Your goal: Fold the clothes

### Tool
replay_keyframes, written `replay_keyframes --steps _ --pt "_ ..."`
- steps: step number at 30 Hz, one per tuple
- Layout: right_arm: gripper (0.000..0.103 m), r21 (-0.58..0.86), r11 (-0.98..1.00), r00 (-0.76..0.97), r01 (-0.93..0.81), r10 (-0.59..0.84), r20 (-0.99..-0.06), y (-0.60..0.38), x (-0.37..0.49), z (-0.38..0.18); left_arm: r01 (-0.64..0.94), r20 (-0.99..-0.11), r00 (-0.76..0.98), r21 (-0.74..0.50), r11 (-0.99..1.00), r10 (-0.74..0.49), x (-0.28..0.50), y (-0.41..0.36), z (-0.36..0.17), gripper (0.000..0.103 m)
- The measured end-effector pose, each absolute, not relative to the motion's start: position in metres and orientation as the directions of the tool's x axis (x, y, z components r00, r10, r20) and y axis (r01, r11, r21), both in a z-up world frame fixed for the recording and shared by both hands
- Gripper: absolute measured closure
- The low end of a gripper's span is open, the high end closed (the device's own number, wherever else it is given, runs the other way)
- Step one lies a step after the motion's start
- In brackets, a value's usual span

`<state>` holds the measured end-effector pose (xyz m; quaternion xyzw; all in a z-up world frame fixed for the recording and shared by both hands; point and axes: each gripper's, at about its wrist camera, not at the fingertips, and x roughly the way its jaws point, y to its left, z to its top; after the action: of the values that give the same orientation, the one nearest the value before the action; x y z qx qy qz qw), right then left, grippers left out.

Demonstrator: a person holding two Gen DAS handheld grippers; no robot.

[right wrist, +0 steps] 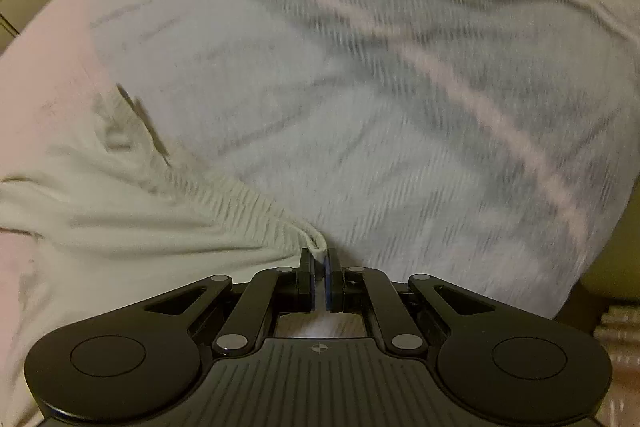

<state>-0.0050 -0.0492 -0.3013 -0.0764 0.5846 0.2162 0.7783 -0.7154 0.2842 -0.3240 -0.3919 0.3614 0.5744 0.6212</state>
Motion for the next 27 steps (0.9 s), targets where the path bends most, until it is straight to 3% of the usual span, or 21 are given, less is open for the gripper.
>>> replay_keyframes --steps 3,8,13,15,18,22,23,25,27 --pt "0.101 0.113 0.903 0.223 -0.415 0.221 -0.949 -0.047 -0.009 -0.313 -0.985 -0.909 0.003 0.071 0.160 0.416 -0.707 0.286 -0.318 0.075" --pt "0.100 0.114 0.918 0.218 -0.380 0.209 -0.953 -0.049 -0.010 -0.322 -0.900 -0.919 -0.017 0.186 0.395 0.394 -0.690 0.280 -0.311 0.081" --pt "0.100 0.113 0.924 0.215 -0.365 0.202 -0.955 -0.048 -0.014 -0.328 -0.691 -0.918 0.000 0.287 0.664 0.397 -0.647 0.274 -0.331 0.087" --pt "0.100 0.114 0.927 0.217 -0.358 0.201 -0.955 -0.049 -0.015 -0.329 -0.752 -0.913 0.036 0.243 0.613 0.406 -0.649 0.294 -0.331 0.088" --pt "0.100 0.106 0.927 0.219 -0.358 0.194 -0.956 -0.047 -0.015 -0.329 -0.948 -0.866 -0.004 0.162 0.273 0.499 -0.688 0.344 -0.317 0.088" --pt "0.097 0.083 0.928 0.223 -0.363 0.173 -0.959 -0.044 -0.016 -0.327 -0.994 -0.818 -0.107 0.084 -0.067 0.565 -0.748 0.371 -0.291 0.088" --pt "0.095 0.067 0.927 0.229 -0.369 0.160 -0.960 -0.042 -0.017 -0.325 -0.995 -0.822 -0.097 0.070 -0.070 0.561 -0.755 0.369 -0.286 0.088" --pt "0.073 0.021 0.923 0.262 -0.384 0.131 -0.956 -0.040 -0.021 -0.320 -0.999 -0.847 -0.042 0.030 -0.031 0.530 -0.763 0.360 -0.280 0.085" --pt "0.065 -0.028 0.918 0.306 -0.397 0.103 -0.946 -0.038 -0.027 -0.312 -0.999 -0.879 0.032 -0.030 0.011 0.476 -0.764 0.348 -0.282 0.077"
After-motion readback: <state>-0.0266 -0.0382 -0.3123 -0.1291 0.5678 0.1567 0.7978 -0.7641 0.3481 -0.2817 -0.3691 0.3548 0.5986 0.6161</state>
